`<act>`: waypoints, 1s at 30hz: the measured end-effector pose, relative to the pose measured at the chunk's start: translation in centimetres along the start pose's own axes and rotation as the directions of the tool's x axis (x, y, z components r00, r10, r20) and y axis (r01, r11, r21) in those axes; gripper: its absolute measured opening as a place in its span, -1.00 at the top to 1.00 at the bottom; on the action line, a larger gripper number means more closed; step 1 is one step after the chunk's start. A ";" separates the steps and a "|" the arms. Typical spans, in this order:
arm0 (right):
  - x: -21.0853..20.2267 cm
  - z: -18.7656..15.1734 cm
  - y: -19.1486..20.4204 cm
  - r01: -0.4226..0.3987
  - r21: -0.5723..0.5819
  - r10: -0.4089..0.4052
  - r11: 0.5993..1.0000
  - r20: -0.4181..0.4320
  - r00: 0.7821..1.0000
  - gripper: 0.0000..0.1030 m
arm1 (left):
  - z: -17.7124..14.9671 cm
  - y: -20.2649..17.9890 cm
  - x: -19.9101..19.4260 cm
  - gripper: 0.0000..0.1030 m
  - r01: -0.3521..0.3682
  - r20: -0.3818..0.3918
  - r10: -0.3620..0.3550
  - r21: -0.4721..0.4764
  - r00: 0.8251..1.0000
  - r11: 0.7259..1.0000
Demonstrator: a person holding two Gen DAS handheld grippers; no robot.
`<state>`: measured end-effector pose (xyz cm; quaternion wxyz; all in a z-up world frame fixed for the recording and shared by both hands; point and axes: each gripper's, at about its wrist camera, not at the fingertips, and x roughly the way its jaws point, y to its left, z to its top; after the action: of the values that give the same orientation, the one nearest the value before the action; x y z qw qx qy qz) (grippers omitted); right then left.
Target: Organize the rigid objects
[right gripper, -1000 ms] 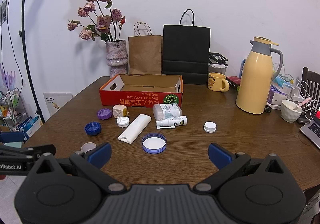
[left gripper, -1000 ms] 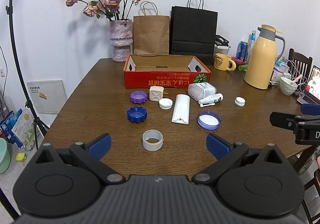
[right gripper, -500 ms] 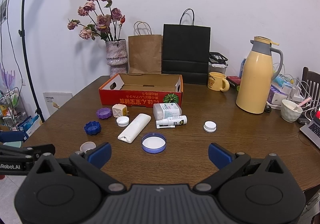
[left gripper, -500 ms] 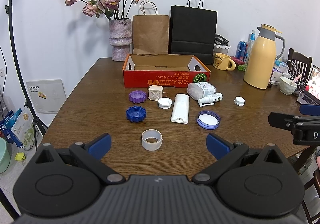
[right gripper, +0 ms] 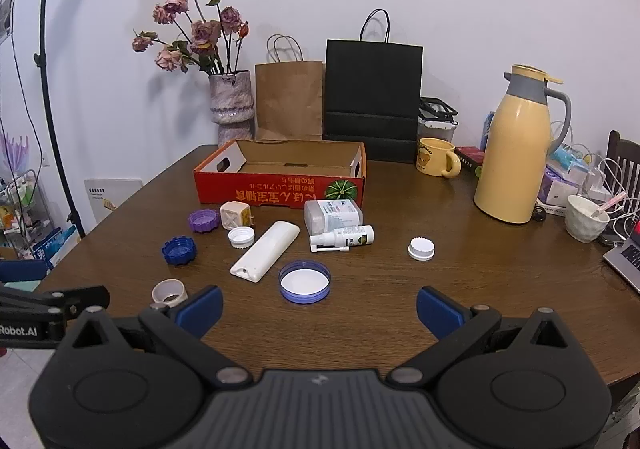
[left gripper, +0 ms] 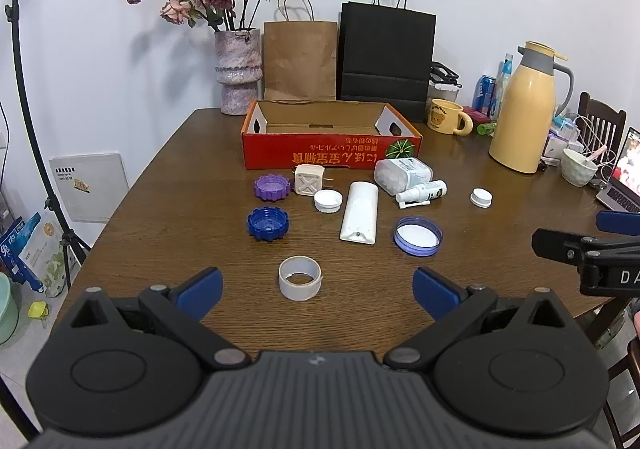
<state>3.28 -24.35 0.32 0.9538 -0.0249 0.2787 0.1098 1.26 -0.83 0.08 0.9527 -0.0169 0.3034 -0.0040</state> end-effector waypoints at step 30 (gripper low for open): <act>8.3 -0.4 -0.4 -0.054 -0.027 0.052 0.998 -0.072 0.996 -1.00 | -0.1 0.1 8.6 -1.00 -0.011 -0.128 0.010 -0.006 0.992 1.000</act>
<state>9.99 -23.20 -4.45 0.9395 -0.0354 0.3115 0.1381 8.24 -0.92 -4.94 0.9313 -0.0180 0.3639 0.0007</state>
